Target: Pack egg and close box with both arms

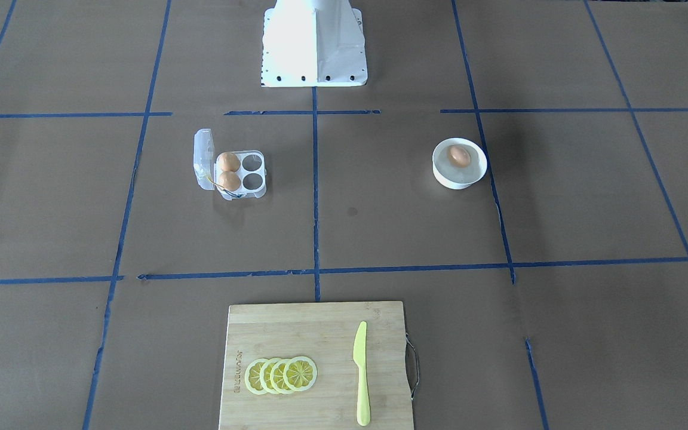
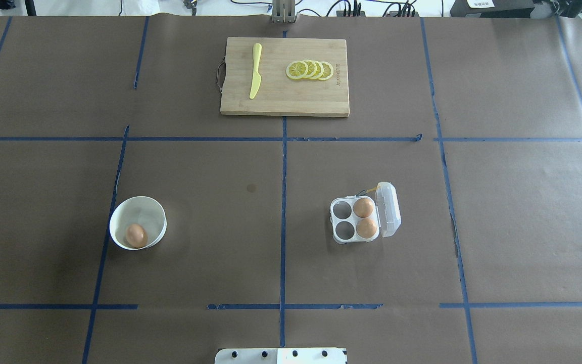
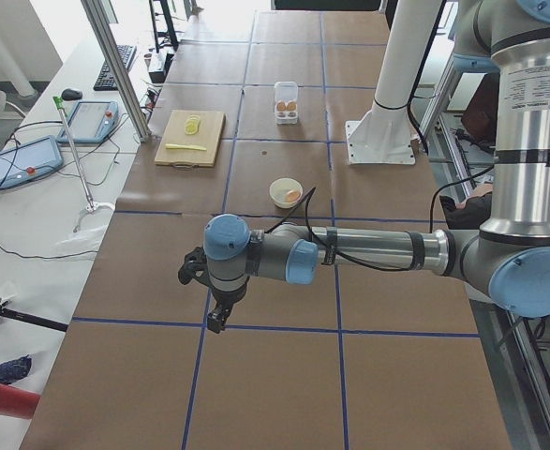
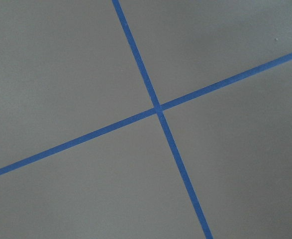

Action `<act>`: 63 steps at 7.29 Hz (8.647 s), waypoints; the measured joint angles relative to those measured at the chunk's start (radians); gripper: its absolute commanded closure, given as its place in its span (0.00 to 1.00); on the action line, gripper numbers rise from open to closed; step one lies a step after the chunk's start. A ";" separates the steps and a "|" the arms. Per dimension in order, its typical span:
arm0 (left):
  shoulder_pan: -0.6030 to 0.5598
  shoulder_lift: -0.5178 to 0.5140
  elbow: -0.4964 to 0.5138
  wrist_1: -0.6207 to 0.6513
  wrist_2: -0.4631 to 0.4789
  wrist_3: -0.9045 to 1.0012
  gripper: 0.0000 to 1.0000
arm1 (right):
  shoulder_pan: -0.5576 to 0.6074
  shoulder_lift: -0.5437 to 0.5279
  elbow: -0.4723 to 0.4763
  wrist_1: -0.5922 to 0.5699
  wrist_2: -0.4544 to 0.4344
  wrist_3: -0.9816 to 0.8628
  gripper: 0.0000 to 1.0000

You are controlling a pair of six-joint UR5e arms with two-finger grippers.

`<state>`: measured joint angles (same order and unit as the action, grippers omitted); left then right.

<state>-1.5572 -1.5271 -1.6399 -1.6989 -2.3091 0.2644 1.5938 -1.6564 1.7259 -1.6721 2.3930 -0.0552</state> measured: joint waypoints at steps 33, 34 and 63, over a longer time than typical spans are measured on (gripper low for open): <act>1.056 -0.244 -0.322 0.031 0.511 -1.769 0.26 | 0.003 0.006 -0.020 0.129 0.006 0.006 0.00; 1.062 -0.244 -0.319 0.031 0.511 -1.769 0.26 | 0.003 0.006 -0.020 0.129 0.006 0.006 0.00; 1.048 -0.509 -0.319 -0.118 0.498 -2.023 1.00 | 0.003 0.010 -0.017 0.127 0.012 0.008 0.00</act>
<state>-0.5092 -2.0362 -1.9592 -1.8168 -1.8114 -1.7583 1.5969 -1.6459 1.7084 -1.5447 2.4051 -0.0476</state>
